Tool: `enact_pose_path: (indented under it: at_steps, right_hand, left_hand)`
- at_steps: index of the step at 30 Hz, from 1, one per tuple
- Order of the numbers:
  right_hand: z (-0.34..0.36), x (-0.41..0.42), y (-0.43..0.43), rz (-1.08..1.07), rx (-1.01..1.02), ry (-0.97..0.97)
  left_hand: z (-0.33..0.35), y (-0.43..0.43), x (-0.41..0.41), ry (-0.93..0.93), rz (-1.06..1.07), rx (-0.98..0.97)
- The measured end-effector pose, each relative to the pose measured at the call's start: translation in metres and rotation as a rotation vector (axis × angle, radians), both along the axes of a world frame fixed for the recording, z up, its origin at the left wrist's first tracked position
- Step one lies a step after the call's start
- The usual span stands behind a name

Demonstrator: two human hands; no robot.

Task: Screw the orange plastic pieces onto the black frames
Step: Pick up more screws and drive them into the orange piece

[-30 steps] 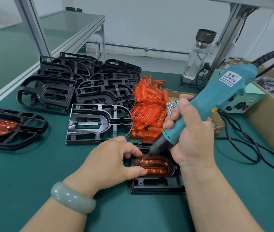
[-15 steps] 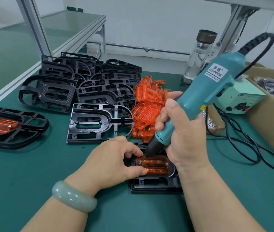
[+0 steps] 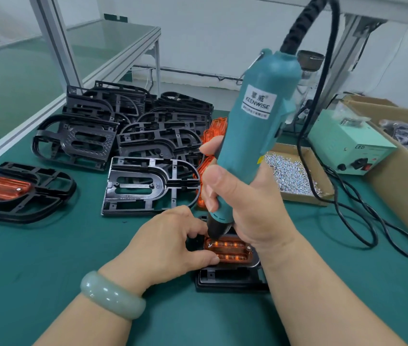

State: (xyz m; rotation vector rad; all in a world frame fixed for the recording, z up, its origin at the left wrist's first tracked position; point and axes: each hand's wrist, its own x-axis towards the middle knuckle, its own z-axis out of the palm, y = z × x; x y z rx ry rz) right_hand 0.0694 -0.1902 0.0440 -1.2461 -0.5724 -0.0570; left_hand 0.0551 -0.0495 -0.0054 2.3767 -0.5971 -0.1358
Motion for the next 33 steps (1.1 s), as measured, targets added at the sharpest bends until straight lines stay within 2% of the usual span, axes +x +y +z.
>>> enact_pose_path:
  at_steps: [4,10,26,33]
  right_hand:
    - [0.0006,0.0006,0.0024,0.084,-0.025,-0.023]
    - [-0.0022,0.0023,-0.0032,0.025,0.071,0.037]
    - [-0.0031,0.0012,-0.0018,0.038,-0.031,-0.004]
    - [-0.0017,0.0065,-0.0049,0.05,0.028,0.007]
  left_hand:
    - [0.0015,0.0007,-0.0005,-0.055,0.007,0.014]
    - [0.001,-0.0002,0.0,-0.026,-0.009,0.006]
    - [0.0042,-0.0018,-0.0024,-0.046,0.025,0.037]
    - [0.0006,-0.0003,-0.0002,-0.01,0.016,-0.001]
